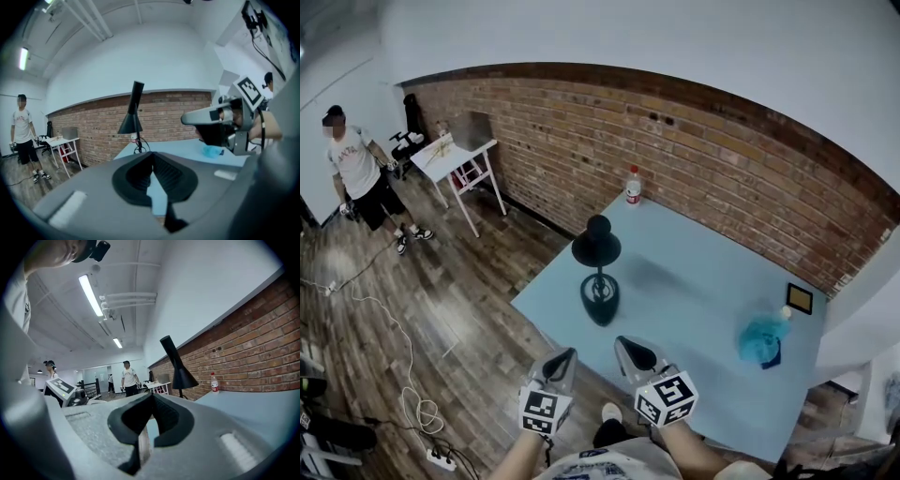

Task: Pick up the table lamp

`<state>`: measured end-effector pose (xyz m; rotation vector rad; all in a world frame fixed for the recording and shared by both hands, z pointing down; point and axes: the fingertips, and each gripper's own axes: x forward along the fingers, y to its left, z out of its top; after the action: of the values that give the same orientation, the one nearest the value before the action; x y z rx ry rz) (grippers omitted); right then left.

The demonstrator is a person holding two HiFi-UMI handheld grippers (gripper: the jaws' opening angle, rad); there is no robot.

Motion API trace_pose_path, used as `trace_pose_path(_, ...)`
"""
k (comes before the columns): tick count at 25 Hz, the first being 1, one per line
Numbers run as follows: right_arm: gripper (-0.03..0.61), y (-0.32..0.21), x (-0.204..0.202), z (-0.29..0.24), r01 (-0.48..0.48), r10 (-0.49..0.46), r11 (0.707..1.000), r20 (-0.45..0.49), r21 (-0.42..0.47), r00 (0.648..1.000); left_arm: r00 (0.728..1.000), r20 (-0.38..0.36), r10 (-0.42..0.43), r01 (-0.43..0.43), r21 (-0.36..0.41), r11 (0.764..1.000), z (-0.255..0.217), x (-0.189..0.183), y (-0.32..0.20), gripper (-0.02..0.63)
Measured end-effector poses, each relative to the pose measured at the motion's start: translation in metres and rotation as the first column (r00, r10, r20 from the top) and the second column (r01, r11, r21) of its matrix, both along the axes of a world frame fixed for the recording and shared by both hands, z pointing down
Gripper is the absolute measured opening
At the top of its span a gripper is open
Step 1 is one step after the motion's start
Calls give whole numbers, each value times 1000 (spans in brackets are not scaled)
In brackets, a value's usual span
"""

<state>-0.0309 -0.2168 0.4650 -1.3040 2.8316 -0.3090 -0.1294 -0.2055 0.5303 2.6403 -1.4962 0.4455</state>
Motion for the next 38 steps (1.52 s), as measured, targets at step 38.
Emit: trace_pose_path(38,75,-186,-25,32,191,-194,980,-81,-50,978,994,-63,93,-101,-144,984,89,41,-163,104)
